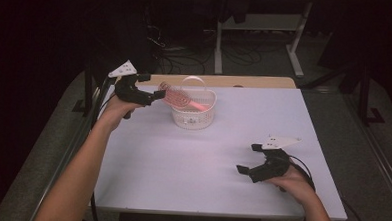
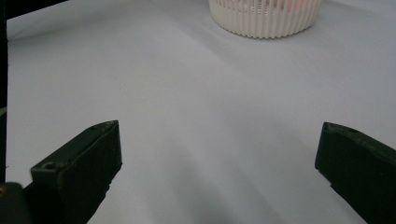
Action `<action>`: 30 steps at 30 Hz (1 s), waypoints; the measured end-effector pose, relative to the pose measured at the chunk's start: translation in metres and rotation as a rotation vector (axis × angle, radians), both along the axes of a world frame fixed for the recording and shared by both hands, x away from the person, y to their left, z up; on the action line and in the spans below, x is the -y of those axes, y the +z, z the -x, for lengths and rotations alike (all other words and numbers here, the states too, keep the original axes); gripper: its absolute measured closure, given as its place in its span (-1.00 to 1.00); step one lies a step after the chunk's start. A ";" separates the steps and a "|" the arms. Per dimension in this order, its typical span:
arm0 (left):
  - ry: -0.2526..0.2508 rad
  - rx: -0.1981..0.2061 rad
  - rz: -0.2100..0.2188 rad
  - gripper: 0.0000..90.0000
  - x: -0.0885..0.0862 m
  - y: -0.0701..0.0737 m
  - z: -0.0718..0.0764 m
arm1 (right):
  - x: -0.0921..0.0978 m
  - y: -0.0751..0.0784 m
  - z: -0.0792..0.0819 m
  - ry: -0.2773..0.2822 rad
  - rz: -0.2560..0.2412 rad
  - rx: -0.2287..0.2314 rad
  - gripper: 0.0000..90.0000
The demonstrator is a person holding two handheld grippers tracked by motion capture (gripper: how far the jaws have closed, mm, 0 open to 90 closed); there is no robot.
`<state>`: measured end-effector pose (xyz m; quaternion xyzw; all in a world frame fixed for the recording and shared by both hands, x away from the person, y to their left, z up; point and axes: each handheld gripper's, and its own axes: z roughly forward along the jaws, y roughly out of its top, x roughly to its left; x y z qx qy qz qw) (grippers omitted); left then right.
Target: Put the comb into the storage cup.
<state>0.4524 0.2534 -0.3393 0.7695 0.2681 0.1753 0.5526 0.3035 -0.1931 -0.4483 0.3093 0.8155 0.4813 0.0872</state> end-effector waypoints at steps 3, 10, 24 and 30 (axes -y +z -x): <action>0.003 -0.005 -0.002 -1.00 -0.007 0.000 0.006 | 0.001 0.000 0.000 0.000 -0.005 0.001 -1.00; 0.002 -0.026 -0.018 -1.00 -0.019 -0.006 0.023 | 0.000 0.001 0.000 0.000 -0.004 0.003 -1.00; -0.026 -0.071 -0.036 -1.00 -0.027 -0.035 0.074 | 0.000 0.003 -0.001 -0.005 -0.010 0.008 -1.00; -0.044 -0.091 -0.056 -1.00 -0.027 -0.048 0.095 | -0.001 0.003 -0.001 -0.002 -0.010 0.006 -1.00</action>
